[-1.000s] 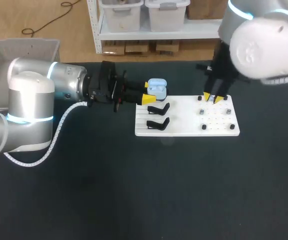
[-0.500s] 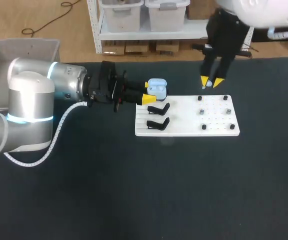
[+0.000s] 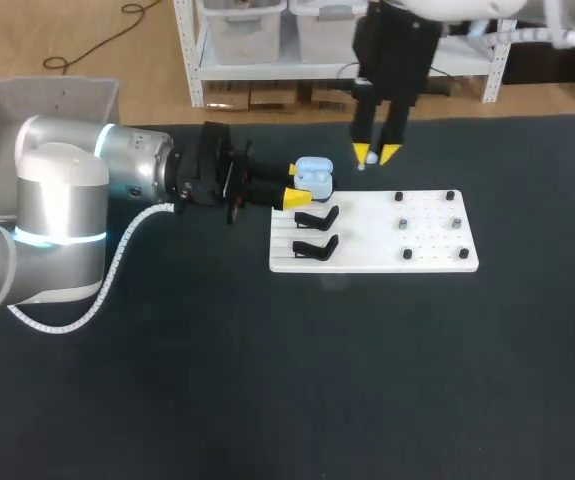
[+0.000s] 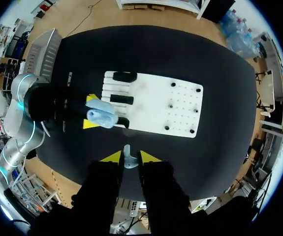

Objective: Pick up each earbud case from the left stands, insert the matching earbuds, close the lid, and place the case in the box.

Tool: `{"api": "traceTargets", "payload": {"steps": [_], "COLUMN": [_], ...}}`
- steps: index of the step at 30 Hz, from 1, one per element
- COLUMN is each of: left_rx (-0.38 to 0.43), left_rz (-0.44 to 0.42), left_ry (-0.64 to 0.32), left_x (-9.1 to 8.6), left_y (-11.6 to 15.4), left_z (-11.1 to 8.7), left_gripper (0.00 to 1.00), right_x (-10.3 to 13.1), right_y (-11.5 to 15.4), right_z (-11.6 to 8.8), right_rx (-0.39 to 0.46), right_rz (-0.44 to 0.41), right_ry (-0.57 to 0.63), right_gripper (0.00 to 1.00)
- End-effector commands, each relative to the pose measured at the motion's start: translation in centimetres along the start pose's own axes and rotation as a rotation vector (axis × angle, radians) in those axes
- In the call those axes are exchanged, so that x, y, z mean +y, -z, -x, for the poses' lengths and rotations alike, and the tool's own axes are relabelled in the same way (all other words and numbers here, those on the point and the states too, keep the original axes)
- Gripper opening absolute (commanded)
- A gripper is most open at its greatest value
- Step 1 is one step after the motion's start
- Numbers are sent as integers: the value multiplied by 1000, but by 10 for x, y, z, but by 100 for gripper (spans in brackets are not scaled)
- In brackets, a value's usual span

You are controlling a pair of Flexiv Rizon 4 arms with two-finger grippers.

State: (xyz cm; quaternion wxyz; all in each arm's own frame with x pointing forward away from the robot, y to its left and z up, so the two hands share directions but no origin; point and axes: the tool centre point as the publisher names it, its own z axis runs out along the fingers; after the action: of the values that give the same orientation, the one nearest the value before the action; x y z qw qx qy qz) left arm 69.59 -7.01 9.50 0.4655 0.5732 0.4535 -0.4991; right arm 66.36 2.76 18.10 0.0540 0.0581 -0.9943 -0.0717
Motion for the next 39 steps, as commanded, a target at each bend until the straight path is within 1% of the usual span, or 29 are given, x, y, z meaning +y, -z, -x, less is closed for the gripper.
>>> {"api": "traceTargets", "payload": {"steps": [1,2,5,7,26,29,31,35,39], "left_rx": [0,0,0,0,0,0,0,0,0], "left_rz": [6,6,6,6,6,6,6,6,6], "left_ry": [-3,-3,-3,-3,-3,-3,-3,-3,-3], "left_x": [-2,-2,-2,-2,-2,-2,-2,-2,-2], "left_y": [0,0,0,0,0,0,0,0,0], "left_z": [0,0,0,0,0,0,0,0,0], "left_gripper": [0,0,0,0,0,0,0,0,0], "right_x": [17,20,28,32,32,37,39,44,49], "right_y": [-2,-2,-5,-9,-9,-7,-7,-12,-17], "right_z": [-4,-3,0,2,2,3,3,5,6], "right_rx": [-73,-96,-119,-120,-120,-111,-104,-97,-89], "right_rz": [-32,-34,-37,-47,-47,-39,-46,-100,-129], "right_ry": [14,18,21,22,22,40,52,77,105], "right_gripper": [0,0,0,0,0,0,0,0,0]}}
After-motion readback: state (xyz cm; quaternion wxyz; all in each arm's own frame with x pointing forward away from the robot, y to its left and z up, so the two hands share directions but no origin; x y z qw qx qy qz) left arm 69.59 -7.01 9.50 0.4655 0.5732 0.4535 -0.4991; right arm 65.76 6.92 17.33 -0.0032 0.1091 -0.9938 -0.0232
